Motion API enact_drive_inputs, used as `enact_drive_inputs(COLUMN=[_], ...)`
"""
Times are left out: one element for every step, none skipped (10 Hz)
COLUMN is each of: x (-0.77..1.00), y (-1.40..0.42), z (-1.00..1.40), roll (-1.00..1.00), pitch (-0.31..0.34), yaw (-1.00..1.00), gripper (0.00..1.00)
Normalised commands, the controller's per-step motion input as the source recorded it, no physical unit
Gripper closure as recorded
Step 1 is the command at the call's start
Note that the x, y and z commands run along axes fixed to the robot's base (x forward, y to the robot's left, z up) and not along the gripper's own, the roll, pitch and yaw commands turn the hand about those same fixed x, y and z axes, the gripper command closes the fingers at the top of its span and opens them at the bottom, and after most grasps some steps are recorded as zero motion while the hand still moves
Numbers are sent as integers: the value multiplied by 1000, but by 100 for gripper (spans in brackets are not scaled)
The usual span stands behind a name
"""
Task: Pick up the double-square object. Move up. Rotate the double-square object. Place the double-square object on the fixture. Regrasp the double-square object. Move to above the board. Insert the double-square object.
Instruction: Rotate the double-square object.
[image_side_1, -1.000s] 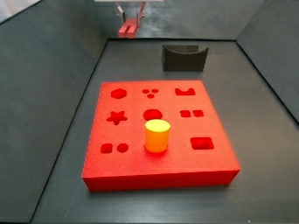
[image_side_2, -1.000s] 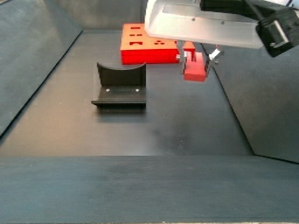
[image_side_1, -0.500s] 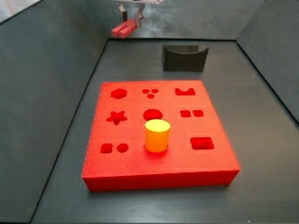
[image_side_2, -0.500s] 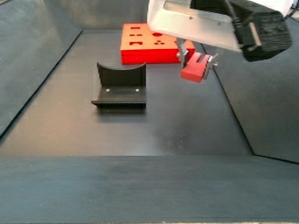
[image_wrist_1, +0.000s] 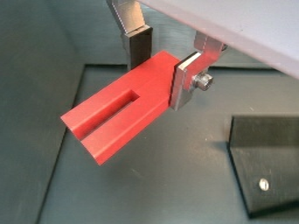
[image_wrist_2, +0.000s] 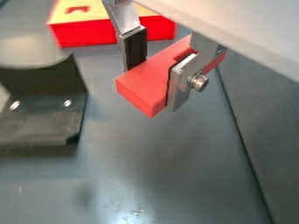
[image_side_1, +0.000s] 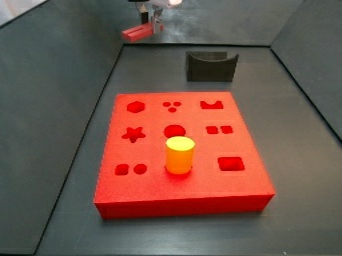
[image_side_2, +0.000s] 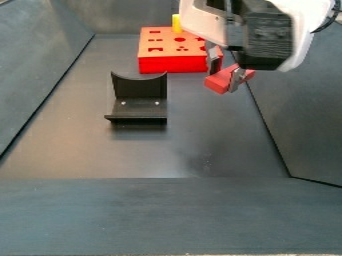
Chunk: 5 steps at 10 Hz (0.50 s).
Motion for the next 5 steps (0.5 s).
enact_drive_inputs(x=[34,34,34,34,34], y=[27,27,27,27,27], z=[-30,-30,-30,-30,-30], roll=[0,0,0,0,0], pitch=[-6,-6,-6,-6,-7], yaw=[-1000,-1000,-1000,-1000,-1000], gripper=[100,100,100,100,100])
